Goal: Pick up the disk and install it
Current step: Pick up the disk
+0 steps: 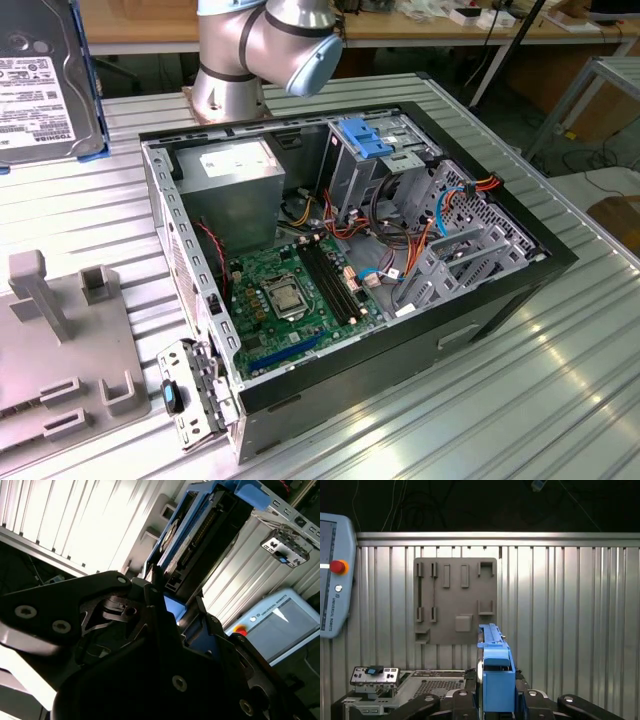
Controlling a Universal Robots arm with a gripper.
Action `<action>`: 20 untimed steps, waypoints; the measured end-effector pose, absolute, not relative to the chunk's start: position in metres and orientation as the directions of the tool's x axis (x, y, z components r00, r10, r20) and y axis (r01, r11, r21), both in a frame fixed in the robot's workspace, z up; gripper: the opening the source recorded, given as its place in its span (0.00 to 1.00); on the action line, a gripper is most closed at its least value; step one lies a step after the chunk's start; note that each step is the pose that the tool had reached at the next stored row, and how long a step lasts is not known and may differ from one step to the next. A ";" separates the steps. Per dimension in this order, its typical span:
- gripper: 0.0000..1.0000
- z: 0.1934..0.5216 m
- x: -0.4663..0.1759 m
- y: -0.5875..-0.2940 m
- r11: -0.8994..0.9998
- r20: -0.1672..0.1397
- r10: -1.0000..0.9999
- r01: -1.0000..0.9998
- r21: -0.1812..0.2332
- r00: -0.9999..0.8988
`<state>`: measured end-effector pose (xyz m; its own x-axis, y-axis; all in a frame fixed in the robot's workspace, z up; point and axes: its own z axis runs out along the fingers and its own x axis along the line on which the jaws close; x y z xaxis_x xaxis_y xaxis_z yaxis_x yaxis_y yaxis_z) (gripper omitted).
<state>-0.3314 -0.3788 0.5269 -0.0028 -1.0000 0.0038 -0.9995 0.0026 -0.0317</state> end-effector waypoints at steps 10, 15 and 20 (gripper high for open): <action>0.37 0.527 -0.303 -0.379 0.003 0.004 -1.000 -0.999 -0.032 -0.003; 0.37 0.527 -0.292 -0.379 0.003 0.004 -1.000 -0.999 -0.032 -0.003; 0.37 0.527 -0.279 -0.379 0.003 0.004 -1.000 -0.999 -0.032 -0.003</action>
